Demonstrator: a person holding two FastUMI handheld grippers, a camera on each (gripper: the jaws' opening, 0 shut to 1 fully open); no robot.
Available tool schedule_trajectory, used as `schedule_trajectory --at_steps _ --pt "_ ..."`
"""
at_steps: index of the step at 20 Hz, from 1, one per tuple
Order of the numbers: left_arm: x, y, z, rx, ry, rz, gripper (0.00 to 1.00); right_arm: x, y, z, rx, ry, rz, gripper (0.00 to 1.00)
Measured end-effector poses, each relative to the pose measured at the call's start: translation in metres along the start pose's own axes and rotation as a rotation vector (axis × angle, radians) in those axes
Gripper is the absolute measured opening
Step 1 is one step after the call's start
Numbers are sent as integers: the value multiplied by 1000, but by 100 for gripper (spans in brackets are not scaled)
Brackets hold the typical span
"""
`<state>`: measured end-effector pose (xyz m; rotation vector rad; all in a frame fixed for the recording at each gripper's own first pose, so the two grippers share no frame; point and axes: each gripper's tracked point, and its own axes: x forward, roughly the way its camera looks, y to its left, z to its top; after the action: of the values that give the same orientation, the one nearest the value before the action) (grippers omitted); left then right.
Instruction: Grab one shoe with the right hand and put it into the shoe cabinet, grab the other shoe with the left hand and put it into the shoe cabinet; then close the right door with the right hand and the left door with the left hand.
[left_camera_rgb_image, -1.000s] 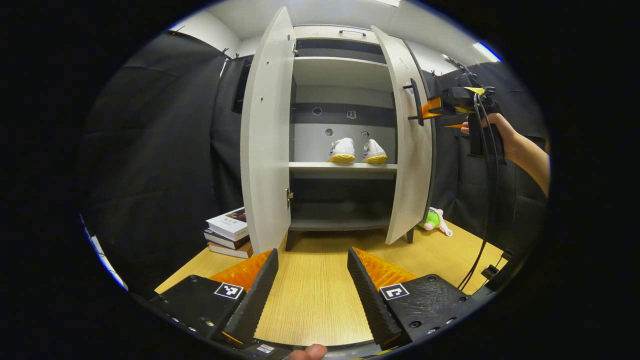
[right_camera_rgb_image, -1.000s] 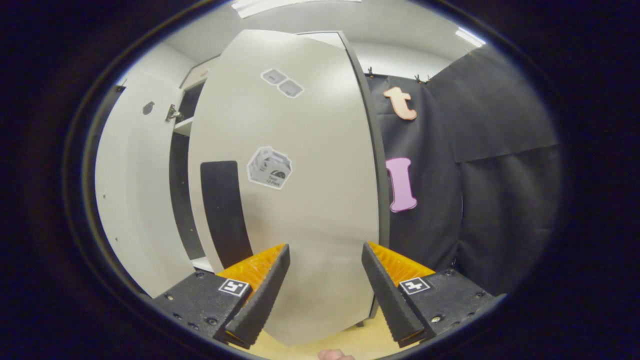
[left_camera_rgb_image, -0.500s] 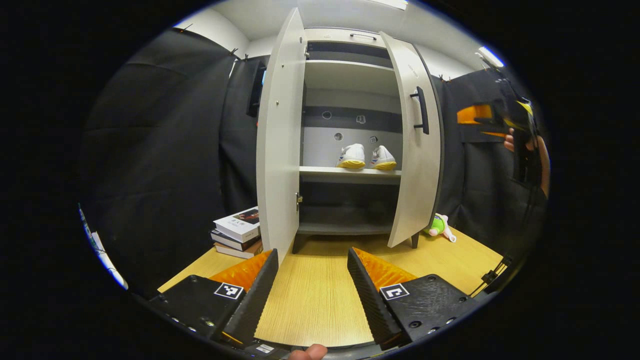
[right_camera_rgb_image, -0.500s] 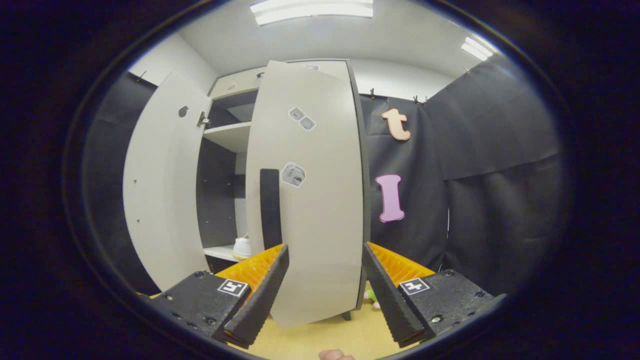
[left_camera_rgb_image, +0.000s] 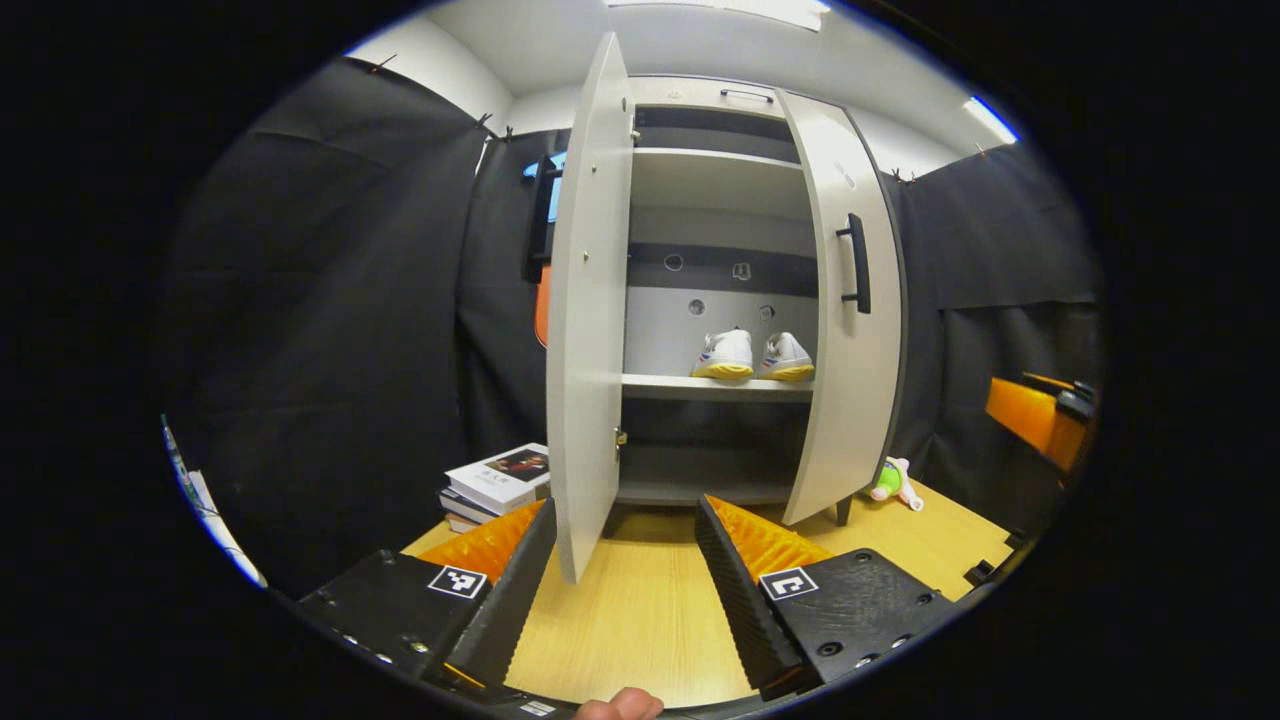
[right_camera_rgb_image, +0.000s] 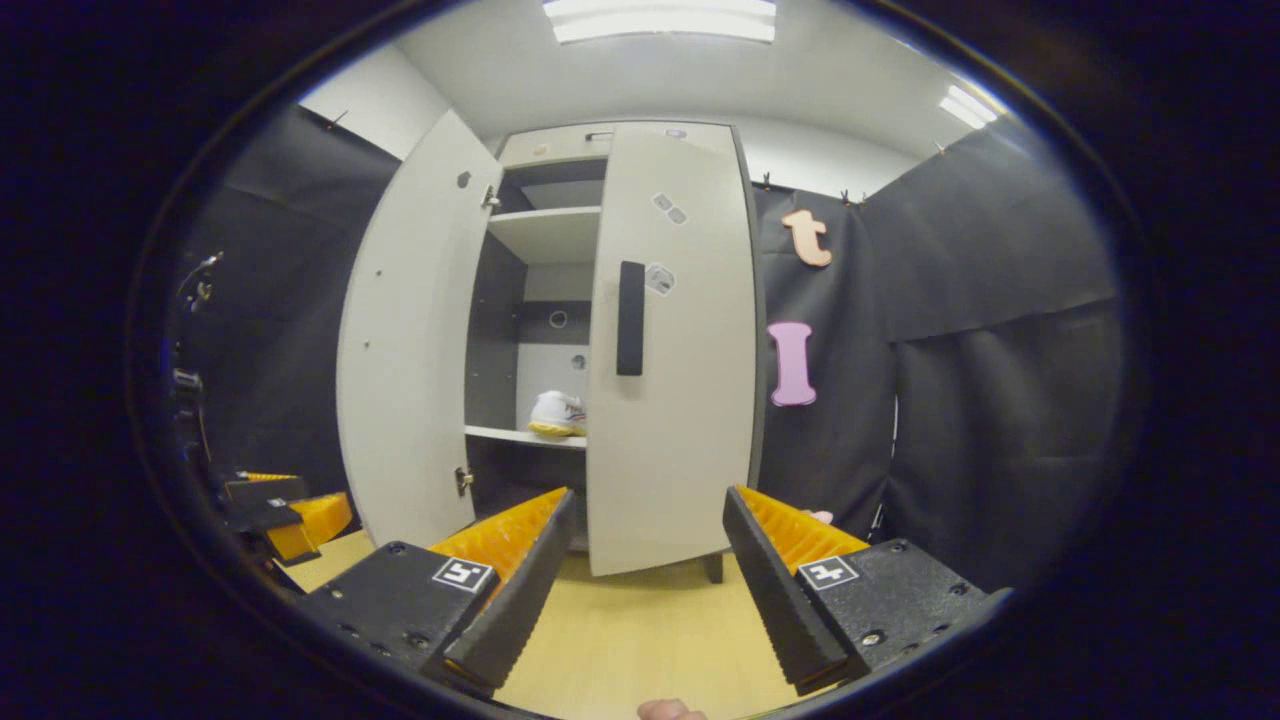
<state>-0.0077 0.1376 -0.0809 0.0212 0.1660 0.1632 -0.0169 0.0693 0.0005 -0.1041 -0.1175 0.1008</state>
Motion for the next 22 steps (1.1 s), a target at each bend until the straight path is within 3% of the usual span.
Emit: schedule_trajectory --at_steps 8,9,13,17,22 --pt "10 68 67 -14 -107 107 83 -21 5 -40 50 73 -12 96" --pt "16 79 77 -13 -114 117 83 -20 6 -43 48 79 -11 93" --pt "46 105 115 -63 -147 88 85 -19 9 -53 42 109 2 96" --pt "83 135 144 -73 -134 111 86 -17 11 -60 42 133 10 93" --pt "117 154 166 -90 -127 124 86 -16 4 -57 35 122 -8 96"
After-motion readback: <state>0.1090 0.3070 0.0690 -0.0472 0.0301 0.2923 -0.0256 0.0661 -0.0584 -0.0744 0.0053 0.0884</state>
